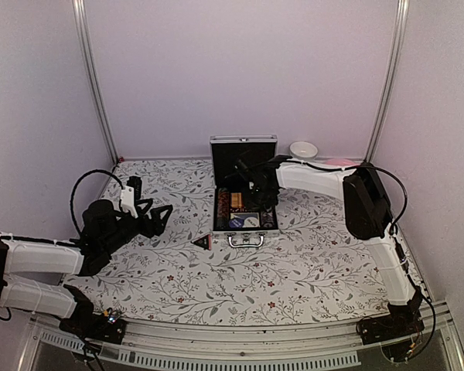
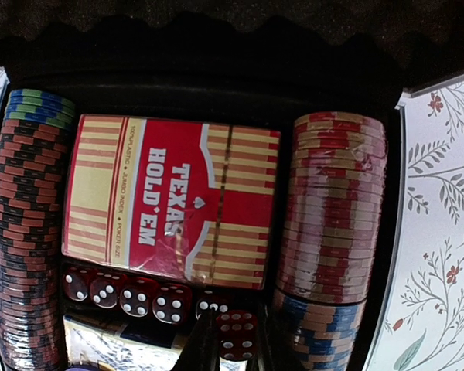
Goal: Pack up texas hold em set
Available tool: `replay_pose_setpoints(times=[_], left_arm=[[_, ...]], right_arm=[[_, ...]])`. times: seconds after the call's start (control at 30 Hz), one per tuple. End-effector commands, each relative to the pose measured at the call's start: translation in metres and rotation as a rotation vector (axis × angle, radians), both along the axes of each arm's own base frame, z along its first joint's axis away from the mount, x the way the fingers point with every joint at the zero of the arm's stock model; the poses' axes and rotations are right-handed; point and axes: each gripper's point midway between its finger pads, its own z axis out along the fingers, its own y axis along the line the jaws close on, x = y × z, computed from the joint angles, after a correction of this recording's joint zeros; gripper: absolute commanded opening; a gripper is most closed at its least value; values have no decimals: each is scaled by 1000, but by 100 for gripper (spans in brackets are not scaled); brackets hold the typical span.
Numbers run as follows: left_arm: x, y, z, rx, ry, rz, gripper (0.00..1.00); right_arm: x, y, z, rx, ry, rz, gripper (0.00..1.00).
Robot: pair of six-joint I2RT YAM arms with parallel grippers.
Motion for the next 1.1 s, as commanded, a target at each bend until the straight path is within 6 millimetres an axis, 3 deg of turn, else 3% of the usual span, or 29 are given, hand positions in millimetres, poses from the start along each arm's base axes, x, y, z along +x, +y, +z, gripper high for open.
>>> replay_pose_setpoints(times=[0.0, 0.4, 1.07], left_arm=[[3, 5, -1, 3, -2, 16, 81], [2, 5, -1, 5, -4, 17, 81], [2, 6, 0, 7, -6, 20, 81]], right_arm=[[13, -1, 20, 10, -53, -10, 15], [12, -9, -3, -38, -17, -11, 15], [8, -11, -22, -55, 15, -14, 15]])
